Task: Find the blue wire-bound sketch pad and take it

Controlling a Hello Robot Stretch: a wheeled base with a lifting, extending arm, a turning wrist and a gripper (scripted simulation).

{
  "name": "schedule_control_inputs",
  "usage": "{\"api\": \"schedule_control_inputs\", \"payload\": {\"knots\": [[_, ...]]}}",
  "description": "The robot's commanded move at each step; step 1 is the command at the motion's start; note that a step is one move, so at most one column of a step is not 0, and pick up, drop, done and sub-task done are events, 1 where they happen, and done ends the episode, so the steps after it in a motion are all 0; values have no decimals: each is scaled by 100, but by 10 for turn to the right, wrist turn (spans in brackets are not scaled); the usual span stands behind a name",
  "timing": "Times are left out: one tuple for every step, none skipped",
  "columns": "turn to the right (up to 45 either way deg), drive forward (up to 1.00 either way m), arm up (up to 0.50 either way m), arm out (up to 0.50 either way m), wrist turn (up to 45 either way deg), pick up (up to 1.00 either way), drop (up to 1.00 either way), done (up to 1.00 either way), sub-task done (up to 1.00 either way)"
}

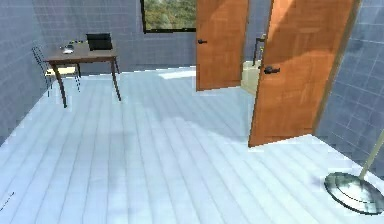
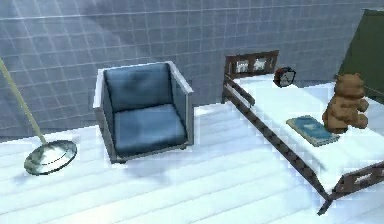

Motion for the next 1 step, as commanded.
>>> {"api": "schedule_control_inputs", "payload": {"knots": [[0, 100, 0, 0, 0, 0, 0, 0, 0]]}}
